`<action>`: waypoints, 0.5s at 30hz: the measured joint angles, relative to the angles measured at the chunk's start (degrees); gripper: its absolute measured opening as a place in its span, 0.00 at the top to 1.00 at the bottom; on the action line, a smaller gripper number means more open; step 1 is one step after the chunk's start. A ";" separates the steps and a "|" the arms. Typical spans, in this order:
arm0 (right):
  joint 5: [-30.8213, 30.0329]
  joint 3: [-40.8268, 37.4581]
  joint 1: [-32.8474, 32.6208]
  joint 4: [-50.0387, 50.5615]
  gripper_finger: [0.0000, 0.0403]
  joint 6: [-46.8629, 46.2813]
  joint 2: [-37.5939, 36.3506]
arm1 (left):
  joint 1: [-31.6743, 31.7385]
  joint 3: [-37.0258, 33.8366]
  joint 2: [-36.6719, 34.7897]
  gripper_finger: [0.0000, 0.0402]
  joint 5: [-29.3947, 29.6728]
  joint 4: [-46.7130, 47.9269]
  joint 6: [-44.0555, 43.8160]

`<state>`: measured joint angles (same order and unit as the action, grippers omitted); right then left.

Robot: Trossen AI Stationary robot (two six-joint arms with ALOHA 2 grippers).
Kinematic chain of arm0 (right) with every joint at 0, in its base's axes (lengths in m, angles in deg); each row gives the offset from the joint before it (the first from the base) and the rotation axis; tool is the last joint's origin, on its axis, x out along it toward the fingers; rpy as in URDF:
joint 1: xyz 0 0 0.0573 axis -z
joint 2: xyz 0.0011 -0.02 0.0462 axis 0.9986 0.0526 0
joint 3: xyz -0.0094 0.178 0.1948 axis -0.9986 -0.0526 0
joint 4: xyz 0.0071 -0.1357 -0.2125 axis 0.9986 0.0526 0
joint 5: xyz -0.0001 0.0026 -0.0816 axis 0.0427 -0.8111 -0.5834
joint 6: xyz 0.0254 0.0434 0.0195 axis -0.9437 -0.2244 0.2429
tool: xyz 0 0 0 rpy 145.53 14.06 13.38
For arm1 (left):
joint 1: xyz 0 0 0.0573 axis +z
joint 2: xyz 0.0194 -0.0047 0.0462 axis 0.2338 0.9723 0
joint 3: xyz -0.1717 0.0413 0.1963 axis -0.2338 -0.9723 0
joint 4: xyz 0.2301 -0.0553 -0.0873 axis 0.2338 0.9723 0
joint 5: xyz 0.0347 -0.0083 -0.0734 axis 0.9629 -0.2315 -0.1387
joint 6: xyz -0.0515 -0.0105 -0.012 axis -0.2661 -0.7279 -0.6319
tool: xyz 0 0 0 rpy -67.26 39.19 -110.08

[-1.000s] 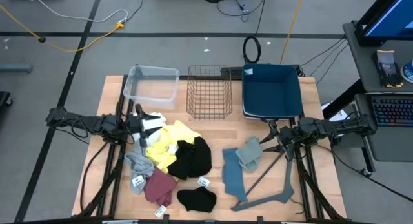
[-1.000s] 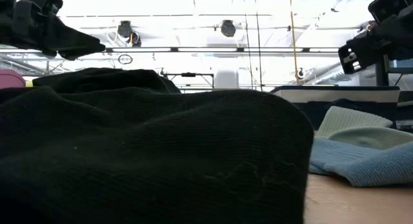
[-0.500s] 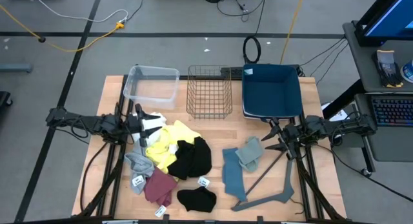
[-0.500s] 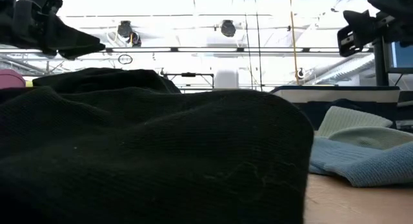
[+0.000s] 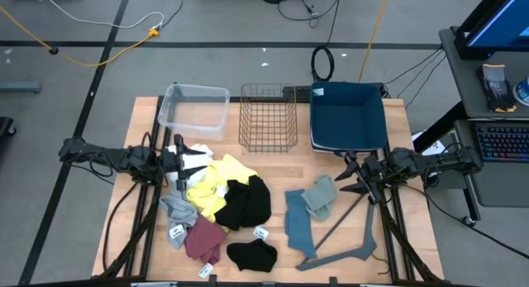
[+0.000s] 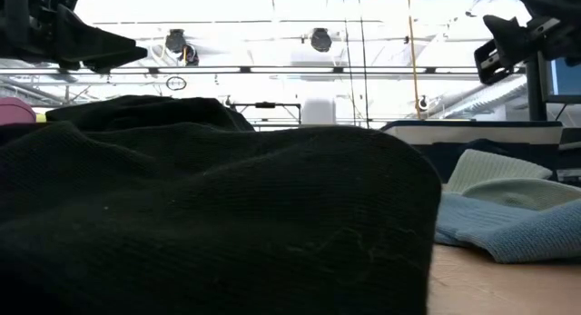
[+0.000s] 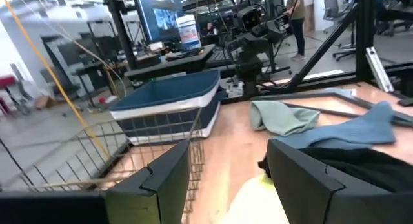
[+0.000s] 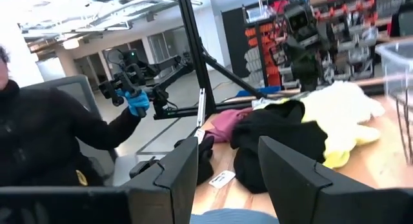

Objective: Pick & Place Cloths
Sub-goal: Put the gray sock into the transparent container

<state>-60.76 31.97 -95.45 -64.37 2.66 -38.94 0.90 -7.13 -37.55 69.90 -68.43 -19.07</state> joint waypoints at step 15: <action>-9.34 0.01 -0.83 -5.94 0.61 -2.76 10.81 | 0.00 0.00 0.00 0.48 0.03 -0.14 0.57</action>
<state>-70.11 31.99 -96.28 -70.31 -0.11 -28.13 0.90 -7.13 -37.55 69.92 -68.57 -18.51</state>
